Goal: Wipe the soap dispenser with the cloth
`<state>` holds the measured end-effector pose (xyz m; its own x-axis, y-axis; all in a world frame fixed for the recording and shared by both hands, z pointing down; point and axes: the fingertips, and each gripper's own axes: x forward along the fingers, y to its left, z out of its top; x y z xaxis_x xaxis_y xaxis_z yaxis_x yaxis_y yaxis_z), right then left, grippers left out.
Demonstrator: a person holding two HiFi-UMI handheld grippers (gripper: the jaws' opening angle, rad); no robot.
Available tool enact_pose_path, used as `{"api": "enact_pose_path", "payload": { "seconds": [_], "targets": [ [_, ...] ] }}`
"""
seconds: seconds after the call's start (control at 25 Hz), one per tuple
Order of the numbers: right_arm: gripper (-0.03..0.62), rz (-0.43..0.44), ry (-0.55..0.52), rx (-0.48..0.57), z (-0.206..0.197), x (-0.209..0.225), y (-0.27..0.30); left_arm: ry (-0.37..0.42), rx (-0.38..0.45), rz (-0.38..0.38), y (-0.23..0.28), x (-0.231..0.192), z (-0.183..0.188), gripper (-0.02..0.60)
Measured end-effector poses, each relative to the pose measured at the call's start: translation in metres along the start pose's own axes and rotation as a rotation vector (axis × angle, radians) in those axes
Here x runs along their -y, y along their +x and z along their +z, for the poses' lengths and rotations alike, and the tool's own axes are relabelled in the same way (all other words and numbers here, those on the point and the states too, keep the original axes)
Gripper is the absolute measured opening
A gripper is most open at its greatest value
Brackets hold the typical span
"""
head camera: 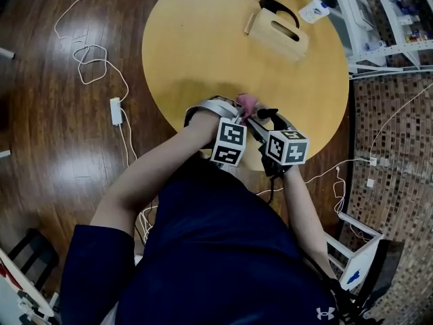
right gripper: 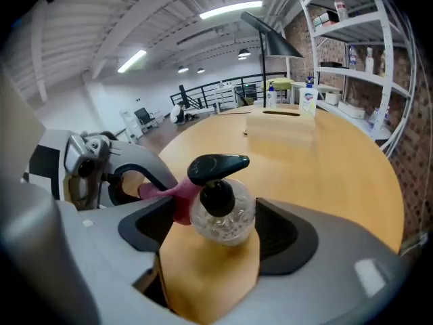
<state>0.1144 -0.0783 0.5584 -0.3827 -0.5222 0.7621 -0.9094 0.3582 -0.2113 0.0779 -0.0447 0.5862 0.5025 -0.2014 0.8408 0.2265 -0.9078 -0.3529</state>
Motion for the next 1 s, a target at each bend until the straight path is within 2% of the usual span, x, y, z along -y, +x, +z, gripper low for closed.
{"api": "enact_pose_path", "payload": {
  "seconds": [0.04, 0.12, 0.24, 0.36, 0.4, 0.48, 0.52, 0.56, 0.68, 0.72, 0.76, 0.88, 1.0],
  "targets": [
    [0.378, -0.041, -0.057, -0.026, -0.003, 0.003, 0.003, 0.007, -0.014, -0.009, 0.007, 0.001, -0.004, 0.109],
    [0.322, -0.085, -0.209, -0.07, -0.007, 0.009, 0.007, 0.011, -0.033, -0.042, 0.022, 0.003, -0.012, 0.109],
    [0.322, -0.003, -0.357, -0.076, -0.007, 0.009, 0.01, 0.03, -0.047, -0.082, 0.041, 0.009, -0.023, 0.109],
    [0.322, 0.128, -0.552, -0.067, -0.006, 0.003, 0.013, 0.108, -0.039, -0.089, 0.043, 0.021, -0.025, 0.109],
    [0.325, 0.151, -0.615, -0.056, -0.004, 0.002, 0.012, 0.136, -0.026, -0.091, 0.039, 0.026, -0.02, 0.109],
    [0.371, 0.135, -0.68, -0.041, -0.002, 0.005, 0.009, 0.154, 0.018, -0.102, 0.028, 0.037, -0.006, 0.109],
    [0.375, 0.106, -0.651, -0.034, -0.002, 0.008, 0.006, 0.137, 0.039, -0.109, 0.024, 0.041, 0.0, 0.109],
    [0.38, 0.076, -0.567, -0.019, -0.004, 0.011, 0.002, 0.104, 0.052, -0.117, 0.021, 0.044, 0.004, 0.109],
    [0.38, 0.039, -0.147, 0.044, -0.002, 0.012, -0.007, -0.021, 0.017, -0.147, 0.032, 0.044, -0.01, 0.109],
    [0.379, 0.041, -0.049, 0.048, -0.001, 0.01, -0.007, -0.043, -0.008, -0.158, 0.04, 0.042, -0.019, 0.109],
    [0.374, 0.039, -0.007, 0.04, 0.0, 0.01, -0.004, -0.052, -0.027, -0.169, 0.047, 0.04, -0.026, 0.109],
    [0.31, 0.037, -0.09, -0.012, -0.001, 0.007, 0.004, -0.023, -0.034, -0.187, 0.054, 0.033, -0.027, 0.109],
    [0.31, 0.098, -0.201, -0.03, -0.001, 0.004, 0.008, 0.043, -0.016, -0.129, 0.035, 0.021, -0.019, 0.109]
  ]
}}
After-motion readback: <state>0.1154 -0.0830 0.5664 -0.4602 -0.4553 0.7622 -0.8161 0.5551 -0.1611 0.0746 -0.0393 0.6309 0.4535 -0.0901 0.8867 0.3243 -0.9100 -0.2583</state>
